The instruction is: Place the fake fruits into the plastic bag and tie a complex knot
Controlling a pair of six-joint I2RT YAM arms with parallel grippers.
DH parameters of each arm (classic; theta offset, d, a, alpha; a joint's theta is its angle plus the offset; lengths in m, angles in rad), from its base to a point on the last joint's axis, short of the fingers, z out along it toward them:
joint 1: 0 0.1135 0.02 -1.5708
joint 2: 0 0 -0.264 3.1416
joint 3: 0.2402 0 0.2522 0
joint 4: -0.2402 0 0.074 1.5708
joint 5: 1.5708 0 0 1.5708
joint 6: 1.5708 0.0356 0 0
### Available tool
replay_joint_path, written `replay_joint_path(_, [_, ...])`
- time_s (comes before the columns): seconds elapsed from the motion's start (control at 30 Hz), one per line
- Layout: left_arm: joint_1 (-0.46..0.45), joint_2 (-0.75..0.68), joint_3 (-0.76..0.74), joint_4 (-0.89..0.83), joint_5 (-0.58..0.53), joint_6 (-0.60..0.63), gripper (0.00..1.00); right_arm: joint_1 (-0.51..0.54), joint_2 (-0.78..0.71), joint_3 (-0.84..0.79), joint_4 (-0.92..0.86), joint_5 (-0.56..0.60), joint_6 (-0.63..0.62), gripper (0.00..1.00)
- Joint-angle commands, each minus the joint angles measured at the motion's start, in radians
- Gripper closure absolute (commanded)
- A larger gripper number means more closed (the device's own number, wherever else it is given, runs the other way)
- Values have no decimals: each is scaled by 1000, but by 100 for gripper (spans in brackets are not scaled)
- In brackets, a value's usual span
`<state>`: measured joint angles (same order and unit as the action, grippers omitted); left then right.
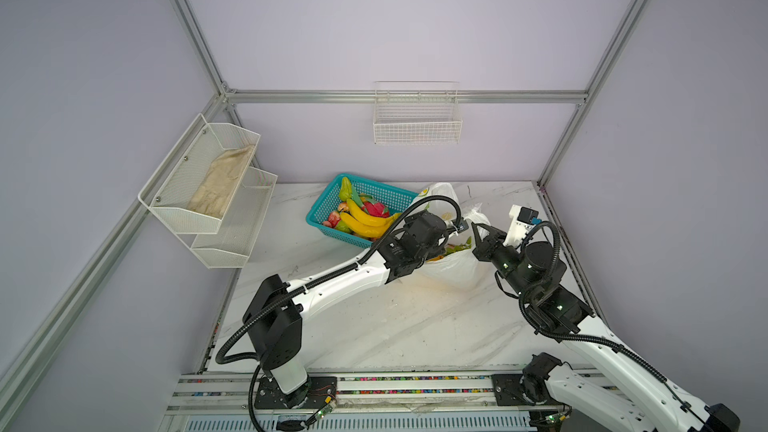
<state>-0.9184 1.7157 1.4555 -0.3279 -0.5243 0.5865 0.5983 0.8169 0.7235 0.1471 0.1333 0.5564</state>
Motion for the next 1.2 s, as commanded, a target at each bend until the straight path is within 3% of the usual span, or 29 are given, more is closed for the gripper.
replay_joint_path(0.0, [17, 20, 124, 6, -119, 86, 17, 1, -12, 0, 45, 17, 24, 97])
replay_joint_path(0.13, [42, 68, 135, 40, -201, 127, 18, 1, -11, -1, 44, 3, 25, 97])
replay_joint_path(0.23, [69, 89, 129, 76, -237, 147, 25, 1, -13, -2, 40, 5, 25, 97])
replay_joint_path(0.4, [88, 98, 107, 152, -233, 148, 58, 2, -8, 2, 33, 16, 11, 97])
replay_joint_path(0.57, [106, 46, 87, 186, -142, 32, 92, 1, -7, 19, -13, 62, -45, 98])
replay_joint_path(0.67, [122, -26, 69, 167, -35, -113, 100, 0, 1, 26, -46, 102, -123, 98])
replay_joint_path(0.8, [162, -158, -2, 144, 257, -402, 100, -1, 34, 53, -80, 154, -196, 99])
replay_joint_path(0.97, [252, -290, -171, 293, 603, -744, 100, -5, 94, 100, -99, 151, -236, 100])
replay_joint_path(1.17, [310, -360, -289, 423, 786, -1001, 100, -24, 149, 138, -117, 99, -257, 100])
